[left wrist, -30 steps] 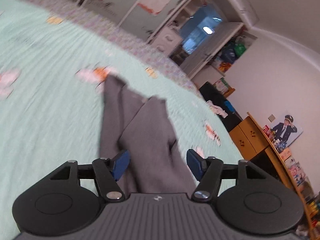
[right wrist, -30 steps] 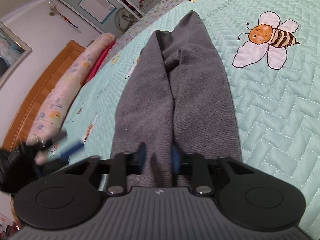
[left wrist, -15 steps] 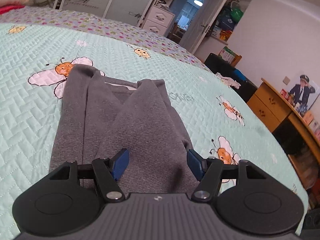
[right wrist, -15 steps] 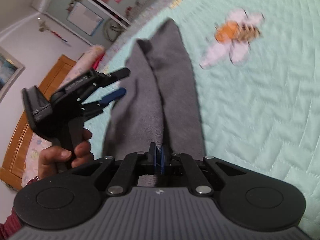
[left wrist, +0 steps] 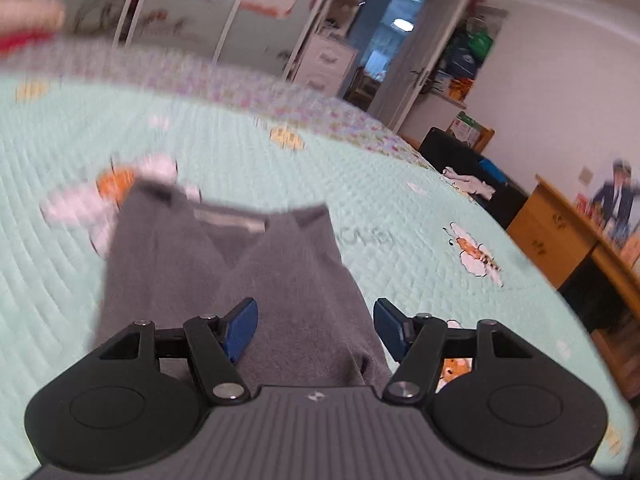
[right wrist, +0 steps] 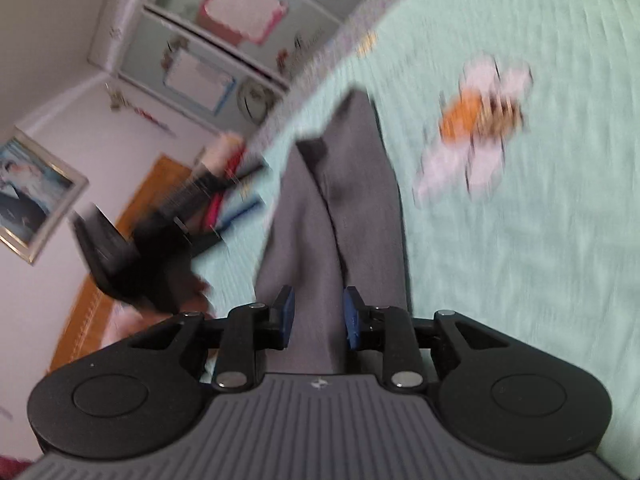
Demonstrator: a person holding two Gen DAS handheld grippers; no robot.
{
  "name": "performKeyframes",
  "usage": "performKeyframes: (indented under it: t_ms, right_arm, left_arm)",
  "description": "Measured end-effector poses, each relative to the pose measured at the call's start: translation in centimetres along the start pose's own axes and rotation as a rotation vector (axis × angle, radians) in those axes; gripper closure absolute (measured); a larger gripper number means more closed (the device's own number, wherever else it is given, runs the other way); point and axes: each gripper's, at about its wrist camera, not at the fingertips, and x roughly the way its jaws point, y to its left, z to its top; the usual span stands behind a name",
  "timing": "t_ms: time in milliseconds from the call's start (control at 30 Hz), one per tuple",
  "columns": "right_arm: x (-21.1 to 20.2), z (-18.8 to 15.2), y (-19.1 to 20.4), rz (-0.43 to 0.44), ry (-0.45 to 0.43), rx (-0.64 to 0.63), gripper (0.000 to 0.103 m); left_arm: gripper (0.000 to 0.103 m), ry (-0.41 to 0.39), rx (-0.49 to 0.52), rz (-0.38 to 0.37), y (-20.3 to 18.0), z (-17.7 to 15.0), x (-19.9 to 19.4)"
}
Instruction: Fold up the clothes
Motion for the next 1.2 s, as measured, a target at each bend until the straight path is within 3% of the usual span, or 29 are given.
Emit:
performKeyframes:
  t_ms: [267, 433, 567, 700, 800, 1000, 1100, 1200]
  right_arm:
    - [10.1, 11.7, -0.3, 0.054, 0.079, -0.037, 0.079]
    - [19.7, 14.2, -1.5, 0.094, 0.293, -0.031, 0.079]
    - [24.8, 15.1, -2.6, 0.167, 0.379, 0.047, 0.079]
    - [28.2, 15.8, -3.0, 0.156, 0.362, 0.096, 0.085]
    - [29.5, 15.7, -3.4, 0.148, 0.339, 0.093, 0.103]
    - [28.7, 16.8, -5.1, 0.202, 0.218, 0.117, 0.103]
    - [27.6, 17.4, -4.4, 0.209, 0.169, 0.051, 0.093]
    - [26.1, 17.1, -2.7, 0.333, 0.204, -0.010, 0.091]
  left_arm:
    - [0.036, -0.054, -0.049, -0.014, 0.7, -1.0, 0.4]
    - [0.034, -0.088, -0.057, -0.024, 0.8, -1.5, 0.5]
    - [0.031, -0.111, -0.036, -0.017, 0.4, -1.9, 0.6]
    - [0.020, -0.117, 0.092, 0.007, -1.3, -2.9, 1.1]
    - [0.020, -0.116, 0.128, 0.027, -1.5, -3.4, 1.5]
    - [0.012, -0.118, 0.107, -0.022, -0.7, -3.4, 1.6]
    - [0.011, -0.119, 0.103, -0.026, -0.7, -3.4, 1.6]
    - [0.011, -0.120, 0.106, -0.026, -0.6, -3.4, 1.6]
